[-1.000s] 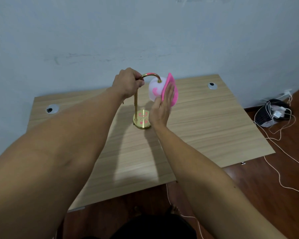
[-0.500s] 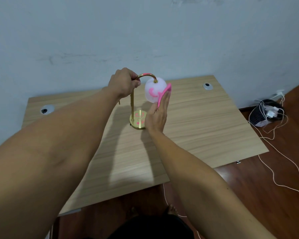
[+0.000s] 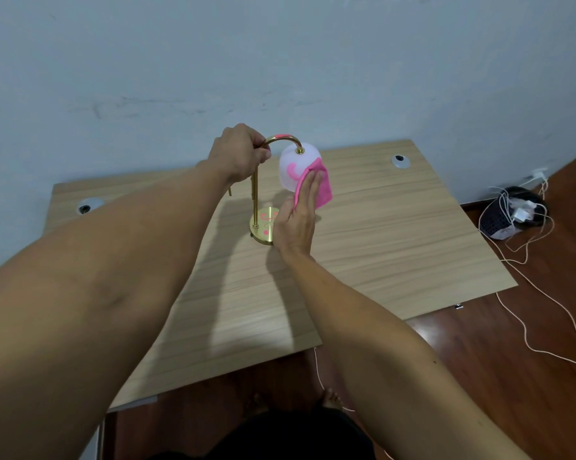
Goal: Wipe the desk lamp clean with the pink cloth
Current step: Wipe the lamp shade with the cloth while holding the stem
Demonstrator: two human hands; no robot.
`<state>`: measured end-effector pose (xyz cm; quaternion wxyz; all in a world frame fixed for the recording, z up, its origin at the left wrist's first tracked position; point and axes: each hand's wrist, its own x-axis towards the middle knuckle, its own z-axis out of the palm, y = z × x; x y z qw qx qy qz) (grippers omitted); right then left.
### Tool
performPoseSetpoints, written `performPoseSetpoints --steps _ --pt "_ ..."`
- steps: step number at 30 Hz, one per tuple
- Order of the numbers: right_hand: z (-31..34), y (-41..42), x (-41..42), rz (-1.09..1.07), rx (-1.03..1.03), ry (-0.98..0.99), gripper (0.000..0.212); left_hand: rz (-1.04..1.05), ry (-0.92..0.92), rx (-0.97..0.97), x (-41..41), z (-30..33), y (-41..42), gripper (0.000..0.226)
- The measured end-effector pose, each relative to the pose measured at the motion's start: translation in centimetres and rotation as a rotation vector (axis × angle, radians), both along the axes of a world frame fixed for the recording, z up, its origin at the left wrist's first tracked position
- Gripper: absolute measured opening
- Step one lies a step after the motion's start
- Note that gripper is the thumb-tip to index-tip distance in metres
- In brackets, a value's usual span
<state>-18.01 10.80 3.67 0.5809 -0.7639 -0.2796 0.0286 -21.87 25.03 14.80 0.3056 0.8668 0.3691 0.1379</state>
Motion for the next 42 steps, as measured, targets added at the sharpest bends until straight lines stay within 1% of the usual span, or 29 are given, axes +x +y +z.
performPoseSetpoints --steps 4,5,9,13,15,19,23,25,27,28,31,34,35,37,40,42 --pt "-0.1 0.5 0.7 0.076 -0.078 -0.170 0.069 0.003 -0.003 -0.014 -0.1 0.0 0.1 0.012" --pt "-0.3 0.4 0.8 0.085 -0.085 -0.187 0.069 0.003 -0.005 -0.014 -0.1 0.0 0.1 0.013" --pt "-1.7 -0.8 0.3 0.063 -0.092 -0.063 0.071 -0.001 -0.011 -0.004 -0.1 0.1 0.0 0.014" --pt "-0.9 -0.3 -0.3 -0.001 -0.049 0.034 0.069 -0.001 0.001 -0.004 0.0 0.4 0.0 0.014" --pt "-0.3 0.5 -0.1 -0.019 -0.012 0.016 0.066 -0.009 0.016 0.002 0.0 0.5 0.1 0.013" --pt "-0.6 0.9 0.5 0.043 -0.019 -0.134 0.067 -0.017 0.029 -0.003 0.1 0.6 0.2 0.012" --pt "-1.4 -0.1 0.0 0.019 -0.046 -0.065 0.069 -0.018 0.021 -0.002 -0.1 0.5 0.2 0.013" --pt "-0.9 0.0 0.0 0.014 -0.031 -0.081 0.068 -0.023 0.022 0.006 -0.1 0.6 0.2 0.013" --pt "0.3 0.6 0.6 0.051 -0.036 -0.176 0.068 -0.025 0.023 0.006 -0.1 0.6 0.2 0.013" --pt "0.8 1.0 1.1 0.078 -0.063 -0.254 0.067 -0.026 0.024 0.006 -0.1 0.6 0.3 0.013" --pt "0.7 1.2 2.4 0.136 -0.244 -0.538 0.068 -0.036 0.028 0.011 -0.1 0.6 0.2 0.013" --pt "-1.7 -0.8 2.9 0.172 -0.415 -0.731 0.072 -0.046 0.035 0.009 0.0 0.6 0.2 0.017" --pt "-2.4 -1.6 3.2 0.185 -0.434 -0.769 0.073 -0.044 0.039 0.010 0.0 0.6 0.3 0.020" --pt "-2.7 -2.6 4.0 0.211 -0.435 -0.783 0.072 -0.039 0.041 0.006 0.0 0.5 0.5 0.021" --pt "-0.5 -1.7 5.1 0.225 -0.382 -0.743 0.070 -0.053 0.043 -0.002 0.1 0.8 0.5 0.014" --pt "0.6 -0.9 5.9 0.276 -0.410 -0.792 0.069 -0.063 0.046 0.003 0.1 0.9 0.5 0.010"
